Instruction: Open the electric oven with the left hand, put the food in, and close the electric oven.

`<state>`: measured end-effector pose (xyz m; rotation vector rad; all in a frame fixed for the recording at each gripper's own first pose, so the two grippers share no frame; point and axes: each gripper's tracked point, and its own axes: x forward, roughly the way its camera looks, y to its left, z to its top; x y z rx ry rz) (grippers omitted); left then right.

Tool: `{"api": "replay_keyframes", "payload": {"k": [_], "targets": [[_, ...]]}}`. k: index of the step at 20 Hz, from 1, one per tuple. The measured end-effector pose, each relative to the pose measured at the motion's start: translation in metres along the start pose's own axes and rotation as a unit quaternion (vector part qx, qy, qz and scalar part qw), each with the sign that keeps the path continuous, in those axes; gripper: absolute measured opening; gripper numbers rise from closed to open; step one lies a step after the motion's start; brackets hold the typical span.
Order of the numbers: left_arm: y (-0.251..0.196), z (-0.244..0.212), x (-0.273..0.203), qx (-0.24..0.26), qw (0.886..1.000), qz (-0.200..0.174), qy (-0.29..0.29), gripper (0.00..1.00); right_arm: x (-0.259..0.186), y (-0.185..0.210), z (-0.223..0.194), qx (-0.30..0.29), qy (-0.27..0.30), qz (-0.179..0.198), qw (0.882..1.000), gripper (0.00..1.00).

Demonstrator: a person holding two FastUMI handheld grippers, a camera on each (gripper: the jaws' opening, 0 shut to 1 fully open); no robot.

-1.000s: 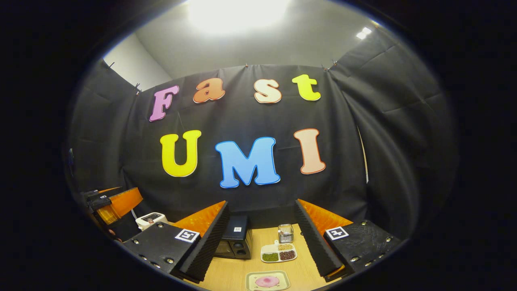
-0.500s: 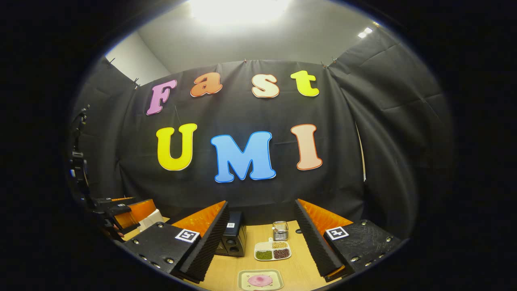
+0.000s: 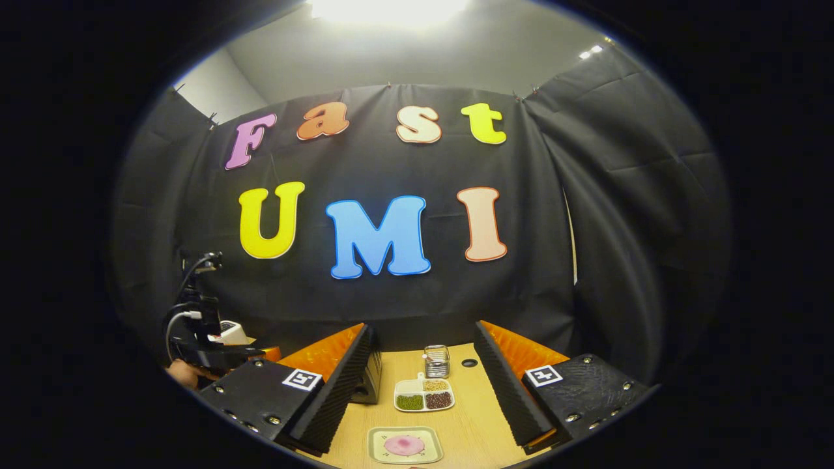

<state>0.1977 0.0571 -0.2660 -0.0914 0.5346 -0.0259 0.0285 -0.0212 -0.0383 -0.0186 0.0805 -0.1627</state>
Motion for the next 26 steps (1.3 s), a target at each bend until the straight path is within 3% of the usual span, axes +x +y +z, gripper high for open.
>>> {"api": "replay_keyframes", "payload": {"k": [3, 6, 7, 10, 11, 12, 13, 26], "targets": [[0.009, -0.016, 0.035, 0.007, 1.000, 0.006, 0.024, 1.00, 0.007, -0.002, -0.001, -0.003, 0.008, -0.003, 1.000, 0.98], [0.015, -0.029, 0.058, 0.018, 0.999, 0.011, 0.040, 0.96, 0.014, -0.006, 0.000, -0.006, 0.009, -0.011, 1.000, 0.98], [0.016, -0.033, 0.064, 0.023, 0.999, 0.013, 0.044, 1.00, 0.016, -0.007, 0.000, -0.005, 0.009, -0.012, 1.000, 0.98], [0.017, -0.034, 0.074, 0.057, 0.998, 0.011, 0.035, 0.94, 0.018, -0.007, 0.001, -0.005, 0.011, -0.017, 1.000, 0.98], [0.017, -0.039, 0.075, 0.064, 0.997, 0.013, 0.041, 1.00, 0.018, -0.008, 0.002, -0.005, 0.011, -0.020, 1.000, 0.98], [0.017, -0.040, 0.075, 0.073, 0.996, 0.016, 0.040, 0.96, 0.018, -0.007, 0.002, -0.005, 0.011, -0.022, 1.000, 0.98], [0.018, -0.039, 0.079, 0.079, 0.996, 0.018, 0.034, 1.00, 0.018, -0.006, 0.002, -0.005, 0.011, -0.023, 1.000, 0.98], [0.018, -0.086, 0.025, 0.081, 0.995, 0.011, 0.053, 0.96, 0.006, 0.013, 0.008, -0.009, 0.004, -0.004, 1.000, 0.98]]}}
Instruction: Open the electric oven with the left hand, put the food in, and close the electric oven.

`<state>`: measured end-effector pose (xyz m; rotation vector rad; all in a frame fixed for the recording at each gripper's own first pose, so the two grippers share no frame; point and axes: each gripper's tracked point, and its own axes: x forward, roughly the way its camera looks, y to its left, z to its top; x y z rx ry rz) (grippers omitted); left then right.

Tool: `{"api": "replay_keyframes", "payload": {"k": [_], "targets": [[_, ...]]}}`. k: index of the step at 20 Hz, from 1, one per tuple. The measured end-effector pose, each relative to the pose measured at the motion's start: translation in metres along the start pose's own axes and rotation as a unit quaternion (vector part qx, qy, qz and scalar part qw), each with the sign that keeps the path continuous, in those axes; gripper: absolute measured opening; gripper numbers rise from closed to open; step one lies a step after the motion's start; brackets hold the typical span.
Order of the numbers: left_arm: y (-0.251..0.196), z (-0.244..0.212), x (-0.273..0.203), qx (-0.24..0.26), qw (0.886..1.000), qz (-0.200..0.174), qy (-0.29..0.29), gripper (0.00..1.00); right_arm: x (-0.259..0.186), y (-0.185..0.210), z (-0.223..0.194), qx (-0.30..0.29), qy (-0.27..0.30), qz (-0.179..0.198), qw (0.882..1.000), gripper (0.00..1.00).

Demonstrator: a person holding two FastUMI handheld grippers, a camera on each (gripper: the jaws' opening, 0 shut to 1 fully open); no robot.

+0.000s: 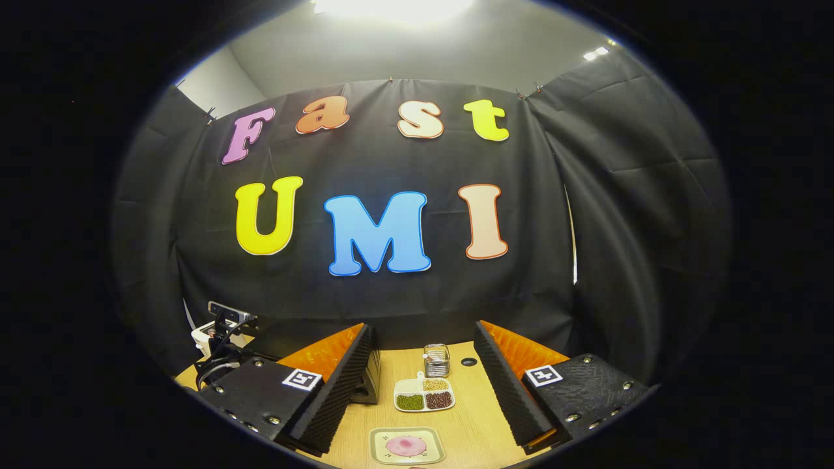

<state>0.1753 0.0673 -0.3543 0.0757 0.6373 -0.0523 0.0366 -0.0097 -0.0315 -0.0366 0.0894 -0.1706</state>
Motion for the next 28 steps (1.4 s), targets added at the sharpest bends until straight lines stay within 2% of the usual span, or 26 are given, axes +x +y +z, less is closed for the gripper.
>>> {"api": "replay_keyframes", "payload": {"k": [7, 8, 11, 13, 14, 15, 16, 17, 18, 19, 20, 21, 22, 23, 24, 25, 26, 28], "targets": [[-0.006, -0.049, -0.019, 0.011, 0.999, 0.000, 0.032, 0.96, -0.014, 0.003, -0.004, -0.002, 0.007, -0.006, 1.000, 0.98], [-0.006, -0.053, -0.020, 0.015, 0.999, 0.001, 0.032, 0.92, -0.015, 0.005, -0.007, 0.001, 0.012, -0.006, 1.000, 0.98], [-0.008, -0.070, -0.022, 0.011, 0.999, -0.005, 0.047, 1.00, -0.018, 0.011, -0.011, 0.008, 0.019, -0.007, 1.000, 0.98], [-0.009, -0.084, -0.023, -0.001, 0.998, -0.013, 0.062, 0.95, -0.021, 0.016, -0.012, 0.008, 0.021, -0.008, 1.000, 0.98], [-0.009, -0.090, -0.022, -0.009, 0.997, -0.019, 0.068, 1.00, -0.023, 0.018, -0.013, 0.008, 0.023, -0.009, 1.000, 0.98], [-0.009, -0.095, -0.022, -0.020, 0.997, -0.025, 0.069, 0.95, -0.023, 0.020, -0.015, 0.008, 0.027, -0.008, 1.000, 0.98], [-0.010, -0.101, -0.022, -0.026, 0.996, -0.032, 0.075, 0.95, -0.024, 0.023, -0.020, 0.013, 0.035, -0.006, 0.999, 0.98], [-0.009, -0.110, -0.022, -0.028, 0.995, -0.038, 0.083, 1.00, -0.025, 0.025, -0.024, 0.019, 0.041, -0.007, 0.999, 0.98], [-0.003, -0.114, -0.020, -0.023, 0.996, -0.032, 0.086, 0.95, -0.026, 0.025, -0.026, 0.026, 0.048, -0.010, 0.998, 0.98], [0.003, -0.115, -0.018, -0.021, 0.996, -0.029, 0.087, 1.00, -0.026, 0.026, -0.028, 0.031, 0.053, -0.014, 0.998, 0.98], [0.007, -0.109, -0.018, -0.029, 0.996, -0.032, 0.081, 0.91, -0.028, 0.026, -0.032, 0.035, 0.057, -0.017, 0.998, 0.98], [0.009, -0.098, -0.019, -0.037, 0.996, -0.035, 0.068, 1.00, -0.029, 0.026, -0.033, 0.035, 0.061, -0.020, 0.997, 0.98], [0.013, -0.082, -0.022, -0.039, 0.997, -0.035, 0.050, 1.00, -0.028, 0.026, -0.037, 0.033, 0.066, -0.021, 0.997, 0.98], [0.017, -0.064, -0.029, -0.042, 0.998, -0.036, 0.030, 0.95, -0.027, 0.027, -0.044, 0.035, 0.080, -0.018, 0.996, 0.98], [0.019, -0.045, -0.036, -0.047, 0.998, -0.039, 0.012, 1.00, -0.026, 0.029, -0.055, 0.043, 0.103, -0.015, 0.994, 0.98], [0.020, -0.024, -0.048, -0.054, 0.998, -0.043, -0.010, 0.95, -0.025, 0.030, -0.065, 0.050, 0.131, -0.009, 0.990, 0.98], [0.022, 0.002, -0.060, -0.058, 0.996, -0.049, -0.038, 1.00, -0.023, 0.030, -0.080, 0.052, 0.161, -0.004, 0.986, 0.98], [0.026, 0.052, -0.086, -0.055, 0.993, -0.056, -0.091, 1.00, -0.017, 0.028, -0.104, 0.049, 0.213, 0.012, 0.976, 0.98]]}}
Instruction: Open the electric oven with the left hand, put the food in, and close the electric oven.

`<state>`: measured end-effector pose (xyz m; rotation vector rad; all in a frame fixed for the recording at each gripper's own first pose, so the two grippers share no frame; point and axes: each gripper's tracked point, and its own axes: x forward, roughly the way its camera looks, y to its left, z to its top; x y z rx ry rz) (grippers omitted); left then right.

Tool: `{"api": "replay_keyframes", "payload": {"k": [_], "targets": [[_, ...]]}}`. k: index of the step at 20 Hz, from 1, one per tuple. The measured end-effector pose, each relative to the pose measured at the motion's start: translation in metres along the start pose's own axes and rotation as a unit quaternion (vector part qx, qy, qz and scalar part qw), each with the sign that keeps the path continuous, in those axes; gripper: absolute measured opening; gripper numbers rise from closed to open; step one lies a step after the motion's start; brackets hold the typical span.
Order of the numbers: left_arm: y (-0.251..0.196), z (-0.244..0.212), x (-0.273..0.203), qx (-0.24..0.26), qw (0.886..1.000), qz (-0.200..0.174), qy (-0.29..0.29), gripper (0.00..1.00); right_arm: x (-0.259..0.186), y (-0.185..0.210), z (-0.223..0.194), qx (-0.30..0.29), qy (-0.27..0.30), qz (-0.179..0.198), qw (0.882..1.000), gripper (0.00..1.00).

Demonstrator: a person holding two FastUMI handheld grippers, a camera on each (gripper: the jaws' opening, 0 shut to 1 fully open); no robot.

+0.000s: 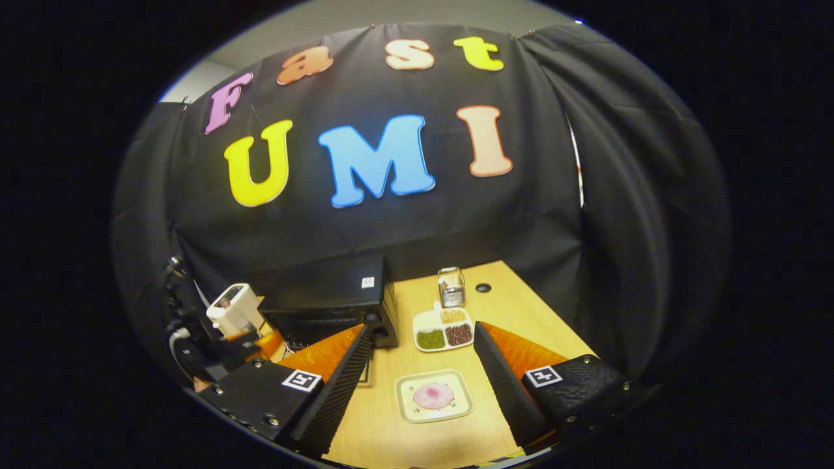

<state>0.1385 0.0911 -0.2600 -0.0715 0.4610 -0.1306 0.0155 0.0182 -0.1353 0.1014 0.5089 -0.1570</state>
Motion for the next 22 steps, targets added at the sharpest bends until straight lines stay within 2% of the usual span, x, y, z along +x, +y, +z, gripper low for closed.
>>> {"api": "replay_keyframes", "payload": {"k": [2, 3, 5, 7, 8, 10, 11, 12, 14, 19, 22], "targets": [[-0.007, 0.042, -0.020, -0.001, 0.999, -0.010, -0.042, 1.00, 0.016, -0.007, -0.020, -0.008, 0.052, 0.013, 0.999, 0.98], [-0.010, 0.061, -0.033, -0.004, 0.998, -0.012, -0.061, 0.95, 0.024, -0.012, -0.029, -0.006, 0.076, 0.021, 0.997, 0.98], [-0.007, 0.097, -0.059, -0.016, 0.995, -0.003, -0.103, 0.95, 0.042, -0.019, -0.048, 0.005, 0.127, 0.038, 0.991, 0.98], [-0.002, 0.128, -0.087, -0.024, 0.990, 0.012, -0.139, 0.99, 0.059, -0.033, -0.070, 0.013, 0.180, 0.047, 0.982, 0.98], [0.000, 0.138, -0.102, -0.025, 0.988, 0.019, -0.150, 0.95, 0.070, -0.041, -0.082, 0.014, 0.207, 0.046, 0.977, 0.98], [0.002, 0.152, -0.118, -0.026, 0.985, 0.034, -0.169, 0.95, 0.091, -0.062, -0.109, 0.021, 0.264, 0.030, 0.964, 0.98], [0.005, 0.154, -0.123, -0.025, 0.983, 0.045, -0.174, 0.99, 0.101, -0.070, -0.121, 0.026, 0.290, 0.024, 0.956, 0.99], [0.011, 0.154, -0.128, -0.024, 0.982, 0.058, -0.176, 0.90, 0.111, -0.078, -0.135, 0.028, 0.313, 0.022, 0.949, 0.99], [0.018, 0.145, -0.131, -0.030, 0.982, 0.077, -0.170, 0.99, 0.126, -0.089, -0.154, 0.022, 0.350, 0.021, 0.936, 0.99], [0.031, 0.133, -0.143, -0.047, 0.980, 0.111, -0.157, 1.00, 0.155, -0.102, -0.186, 0.011, 0.410, 0.014, 0.912, 0.99], [0.038, 0.124, -0.148, -0.060, 0.979, 0.128, -0.149, 1.00, 0.169, -0.109, -0.203, -0.010, 0.432, -0.002, 0.902, 0.99]]}}
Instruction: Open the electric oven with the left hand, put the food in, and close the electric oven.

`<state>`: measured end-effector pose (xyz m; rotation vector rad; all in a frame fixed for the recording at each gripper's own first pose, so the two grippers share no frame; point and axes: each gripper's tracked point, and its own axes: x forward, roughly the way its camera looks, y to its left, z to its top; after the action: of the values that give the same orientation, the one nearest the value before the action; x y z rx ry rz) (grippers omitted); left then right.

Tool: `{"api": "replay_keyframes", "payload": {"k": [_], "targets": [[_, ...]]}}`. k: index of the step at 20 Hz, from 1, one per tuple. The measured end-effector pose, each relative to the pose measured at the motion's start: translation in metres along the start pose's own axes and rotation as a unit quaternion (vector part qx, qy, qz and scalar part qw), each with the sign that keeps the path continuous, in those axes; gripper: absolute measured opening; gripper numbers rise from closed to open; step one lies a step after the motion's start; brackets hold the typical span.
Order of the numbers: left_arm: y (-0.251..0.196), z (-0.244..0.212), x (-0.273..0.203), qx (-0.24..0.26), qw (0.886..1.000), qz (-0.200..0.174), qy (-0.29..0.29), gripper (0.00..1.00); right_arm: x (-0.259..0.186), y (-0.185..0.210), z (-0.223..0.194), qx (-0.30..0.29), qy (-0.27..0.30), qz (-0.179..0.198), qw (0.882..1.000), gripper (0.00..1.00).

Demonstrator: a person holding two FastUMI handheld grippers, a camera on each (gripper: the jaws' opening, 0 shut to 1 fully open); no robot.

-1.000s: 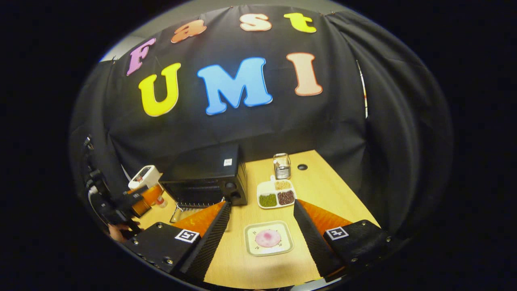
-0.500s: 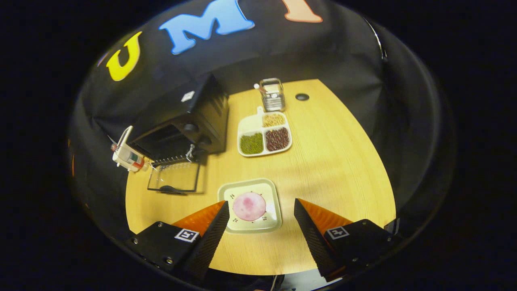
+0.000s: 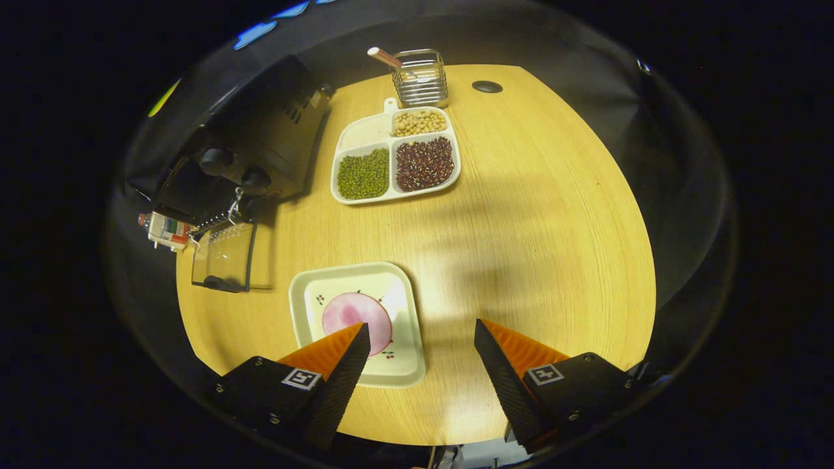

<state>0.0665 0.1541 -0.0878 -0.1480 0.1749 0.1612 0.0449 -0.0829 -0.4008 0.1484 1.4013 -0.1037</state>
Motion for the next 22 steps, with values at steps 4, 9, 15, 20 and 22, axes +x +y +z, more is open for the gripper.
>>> {"api": "replay_keyframes", "payload": {"k": [4, 9, 15, 20, 22], "targets": [[-0.006, -0.007, -0.010, -0.001, 1.000, 0.000, 0.004, 1.00, 0.024, -0.007, -0.001, -0.026, 0.022, -0.030, 0.999, 0.99], [-0.005, -0.014, -0.015, 0.001, 1.000, -0.003, 0.014, 0.90, 0.038, -0.005, -0.006, -0.059, 0.035, -0.050, 0.996, 0.98], [0.003, -0.020, -0.014, -0.021, 1.000, 0.005, 0.020, 0.90, 0.046, 0.017, -0.016, -0.055, 0.022, -0.018, 0.998, 0.41], [-0.010, -0.014, -0.013, -0.016, 1.000, -0.008, 0.016, 0.93, 0.044, 0.017, -0.013, -0.049, 0.021, 0.017, 0.998, 0.02], [-0.018, -0.011, -0.009, -0.008, 1.000, -0.015, 0.017, 1.00, 0.042, 0.015, -0.018, -0.046, 0.029, 0.036, 0.998, 0.02]]}}
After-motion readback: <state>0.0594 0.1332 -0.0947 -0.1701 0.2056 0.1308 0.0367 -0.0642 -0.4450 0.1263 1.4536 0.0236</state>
